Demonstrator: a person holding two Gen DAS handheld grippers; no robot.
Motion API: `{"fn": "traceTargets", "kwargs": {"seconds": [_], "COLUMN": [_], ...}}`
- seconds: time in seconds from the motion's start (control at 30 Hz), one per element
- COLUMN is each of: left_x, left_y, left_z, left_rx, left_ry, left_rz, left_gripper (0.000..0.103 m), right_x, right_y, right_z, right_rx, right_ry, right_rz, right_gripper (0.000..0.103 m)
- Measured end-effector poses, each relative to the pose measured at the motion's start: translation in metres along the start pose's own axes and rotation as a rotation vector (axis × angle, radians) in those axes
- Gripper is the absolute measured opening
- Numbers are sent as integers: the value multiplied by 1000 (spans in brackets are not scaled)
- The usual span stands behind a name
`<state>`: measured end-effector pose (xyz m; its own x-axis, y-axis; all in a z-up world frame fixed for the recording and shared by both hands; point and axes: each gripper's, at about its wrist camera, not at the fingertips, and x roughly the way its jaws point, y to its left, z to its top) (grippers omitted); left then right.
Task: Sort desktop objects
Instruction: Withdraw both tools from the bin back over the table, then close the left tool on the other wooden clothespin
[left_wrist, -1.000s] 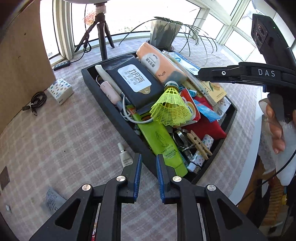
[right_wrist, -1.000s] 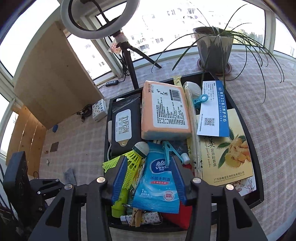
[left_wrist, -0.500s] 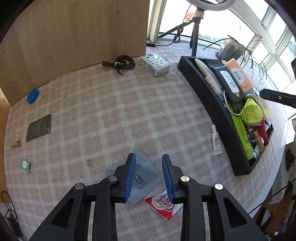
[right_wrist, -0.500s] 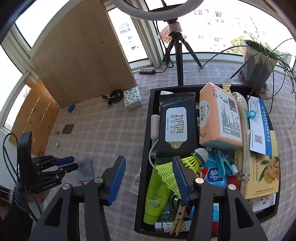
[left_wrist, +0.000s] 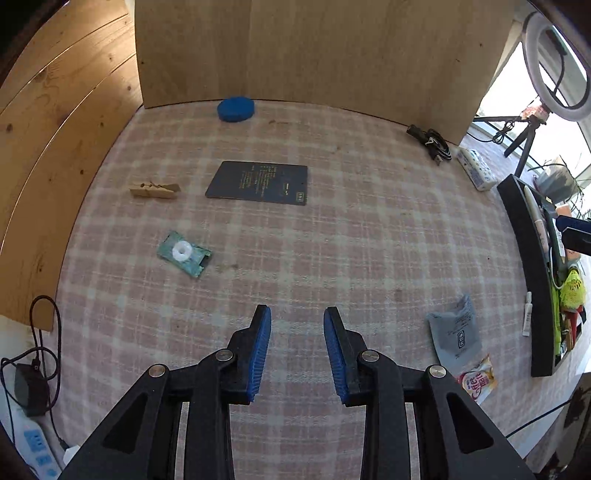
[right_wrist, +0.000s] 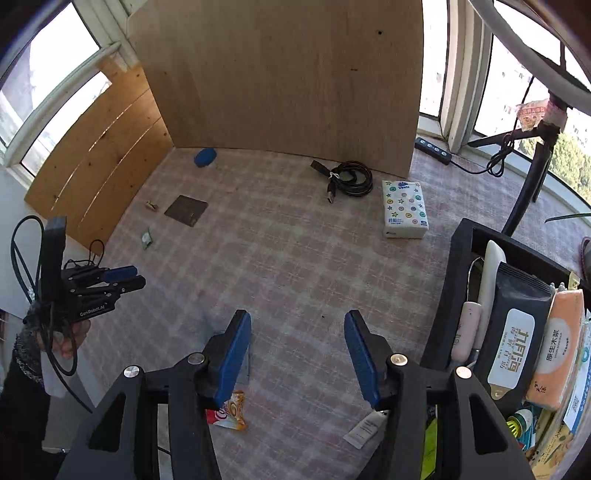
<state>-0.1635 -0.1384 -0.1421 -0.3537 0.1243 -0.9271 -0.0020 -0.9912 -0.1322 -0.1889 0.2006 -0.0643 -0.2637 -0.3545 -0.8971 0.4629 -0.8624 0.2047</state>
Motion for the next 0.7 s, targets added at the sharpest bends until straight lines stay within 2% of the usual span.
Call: {"fn": "traceTargets", "kwargs": {"seconds": [0.17, 0.3, 0.43, 0.53, 0.6, 0.7], "left_x": [-5, -1, 11, 23, 31, 40], "left_y": [55, 85, 107, 121, 128, 137], "left_z": [26, 48, 69, 84, 94, 106], "left_rx": [-116, -168, -216, -261, -289, -327], "left_ry": [-22, -26, -9, 4, 8, 12], "left_rz": [24, 36, 27, 11, 6, 9], "left_gripper": [32, 32, 32, 33, 40, 44], "right_x": [45, 88, 140, 180, 202, 227], "right_y": [64, 112, 144, 159, 164, 167], "right_z": [45, 84, 121, 143, 153, 164], "right_rx": [-191, -313, -347, -345, -340, -327], "right_ry": [44, 109, 185, 232, 248, 264], "right_rz": [43, 140, 209, 217, 207, 209], "right_gripper": [49, 50, 52, 52, 52, 52]}}
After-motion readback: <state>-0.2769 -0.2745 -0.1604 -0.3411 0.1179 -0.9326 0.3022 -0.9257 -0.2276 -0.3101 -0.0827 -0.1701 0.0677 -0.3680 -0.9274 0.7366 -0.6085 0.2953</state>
